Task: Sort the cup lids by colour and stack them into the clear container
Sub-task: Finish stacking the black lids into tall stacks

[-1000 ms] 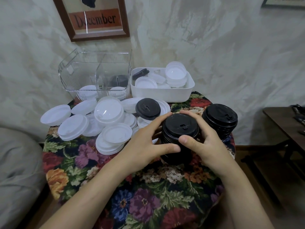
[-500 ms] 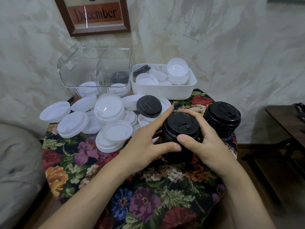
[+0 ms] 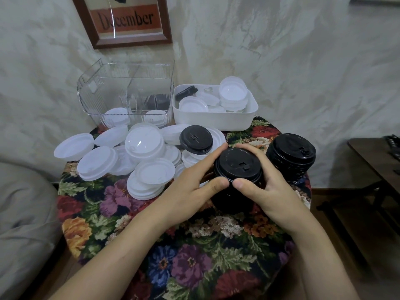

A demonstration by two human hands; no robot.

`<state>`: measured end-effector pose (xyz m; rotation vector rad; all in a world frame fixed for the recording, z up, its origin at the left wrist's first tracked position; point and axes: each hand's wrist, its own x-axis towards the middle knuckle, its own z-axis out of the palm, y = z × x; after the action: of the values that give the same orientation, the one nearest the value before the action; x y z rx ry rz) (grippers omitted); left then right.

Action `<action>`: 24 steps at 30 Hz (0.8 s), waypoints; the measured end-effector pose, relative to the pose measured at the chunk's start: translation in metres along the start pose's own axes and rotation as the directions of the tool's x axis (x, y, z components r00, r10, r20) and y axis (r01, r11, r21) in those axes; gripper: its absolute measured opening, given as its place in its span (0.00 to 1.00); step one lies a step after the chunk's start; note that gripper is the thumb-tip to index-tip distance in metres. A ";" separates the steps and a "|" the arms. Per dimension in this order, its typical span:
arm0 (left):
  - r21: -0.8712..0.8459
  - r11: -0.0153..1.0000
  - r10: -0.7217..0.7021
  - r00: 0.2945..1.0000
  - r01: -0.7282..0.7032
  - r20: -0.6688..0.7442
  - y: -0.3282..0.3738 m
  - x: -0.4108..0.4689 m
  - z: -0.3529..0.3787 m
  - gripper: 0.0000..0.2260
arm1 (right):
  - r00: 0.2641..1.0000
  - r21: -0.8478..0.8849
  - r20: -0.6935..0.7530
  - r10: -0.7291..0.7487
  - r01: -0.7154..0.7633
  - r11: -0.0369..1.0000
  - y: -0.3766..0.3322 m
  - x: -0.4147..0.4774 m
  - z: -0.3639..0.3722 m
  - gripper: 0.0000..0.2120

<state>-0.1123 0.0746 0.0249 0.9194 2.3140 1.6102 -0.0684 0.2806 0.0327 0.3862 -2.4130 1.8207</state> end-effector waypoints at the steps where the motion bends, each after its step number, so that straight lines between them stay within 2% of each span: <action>1: 0.014 1.000 0.007 1.000 -0.007 0.000 0.000 0.000 0.000 0.28 | 1.000 0.004 0.000 -0.002 0.002 1.000 0.000 0.000 0.000 0.33; 5: -0.046 0.999 -0.009 1.000 0.010 0.014 0.002 -0.002 0.000 0.28 | 1.000 0.004 0.007 -0.003 0.003 1.000 0.001 0.000 0.000 0.32; 13: 0.004 1.000 0.002 0.999 -0.002 0.032 0.001 -0.004 -0.003 0.28 | 1.000 -0.024 0.028 0.009 -0.009 1.000 0.000 0.000 -0.001 0.31; 16: -0.044 0.999 0.001 0.998 0.001 0.056 0.002 -0.003 -0.005 0.29 | 1.000 -0.023 0.014 0.005 -0.005 1.000 0.000 -0.001 0.000 0.32; 21: -0.122 0.991 -0.032 0.994 0.045 0.109 0.000 -0.003 -0.005 0.37 | 1.000 -0.019 -0.014 0.005 -0.005 1.000 0.001 -0.001 0.001 0.32; 24: -0.125 0.991 -0.034 0.996 0.044 0.079 -0.002 -0.002 -0.004 0.35 | 1.000 -0.016 -0.023 0.006 -0.006 1.000 0.001 -0.001 0.002 0.33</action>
<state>-0.1130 0.0702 0.0244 0.8860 2.1387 1.6542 -0.0672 0.2791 0.0313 0.3546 -2.4142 1.7970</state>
